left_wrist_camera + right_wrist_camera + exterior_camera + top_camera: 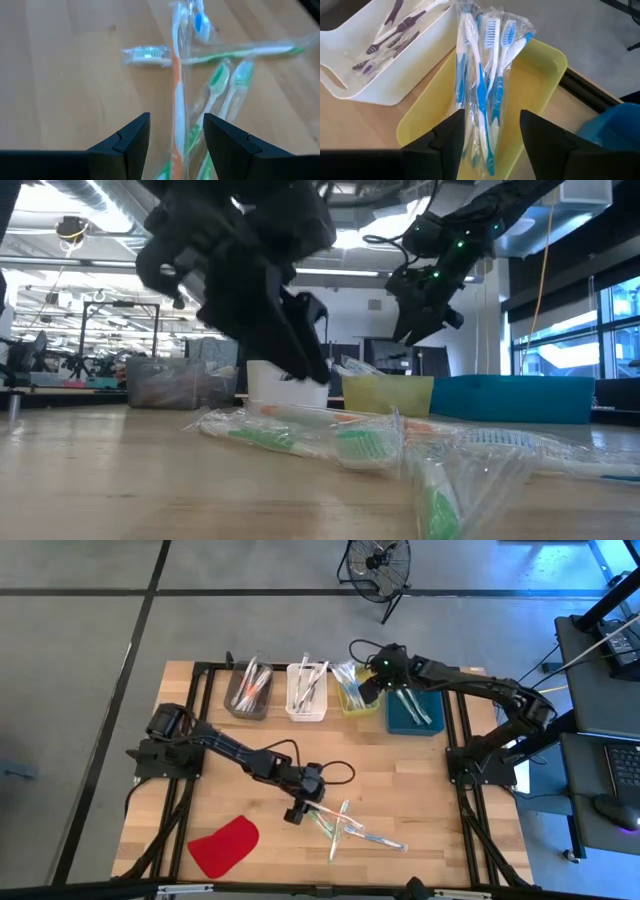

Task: Pick & Place Toothbrushes
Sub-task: Put the orange toothbrush into the black bin

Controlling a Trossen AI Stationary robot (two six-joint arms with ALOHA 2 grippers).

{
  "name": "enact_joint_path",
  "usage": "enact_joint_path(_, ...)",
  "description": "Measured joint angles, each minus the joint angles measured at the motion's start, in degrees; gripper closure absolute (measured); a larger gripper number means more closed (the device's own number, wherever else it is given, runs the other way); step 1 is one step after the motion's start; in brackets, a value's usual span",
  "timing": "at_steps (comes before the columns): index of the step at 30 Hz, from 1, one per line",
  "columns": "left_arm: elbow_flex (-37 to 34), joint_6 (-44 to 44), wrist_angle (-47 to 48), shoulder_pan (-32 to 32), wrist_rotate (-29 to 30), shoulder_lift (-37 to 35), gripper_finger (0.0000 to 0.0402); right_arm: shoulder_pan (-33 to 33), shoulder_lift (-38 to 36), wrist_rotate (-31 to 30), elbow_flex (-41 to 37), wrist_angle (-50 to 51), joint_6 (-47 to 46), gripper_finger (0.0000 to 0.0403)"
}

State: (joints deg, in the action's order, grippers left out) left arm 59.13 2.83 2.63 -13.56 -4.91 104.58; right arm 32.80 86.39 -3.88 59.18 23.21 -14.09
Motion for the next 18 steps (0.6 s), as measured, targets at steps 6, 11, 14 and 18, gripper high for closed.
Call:
enact_joint_path(6, 1.5, 0.0, 0.6, -0.2, -0.2, 3.2, 0.0222, 0.0, -1.1, -0.1, 0.0, 1.6, 0.0, 0.0234)
enact_joint_path(11, 1.5, -0.2, 1.0, -0.1, -0.2, 4.6, 0.0222, -0.1, -1.1, -0.1, 0.0, 2.8, -0.3, 0.0248)
enact_joint_path(14, 1.5, -1.0, 1.3, 0.2, -0.2, 5.6, 0.0222, -0.2, -1.0, -0.2, 0.0, 3.3, -0.3, 0.0254)
enact_joint_path(18, 1.6, -1.0, 2.4, 0.3, 0.2, 5.9, 0.0222, -0.3, -1.0, -0.1, 0.0, 4.2, -0.3, 0.0261)
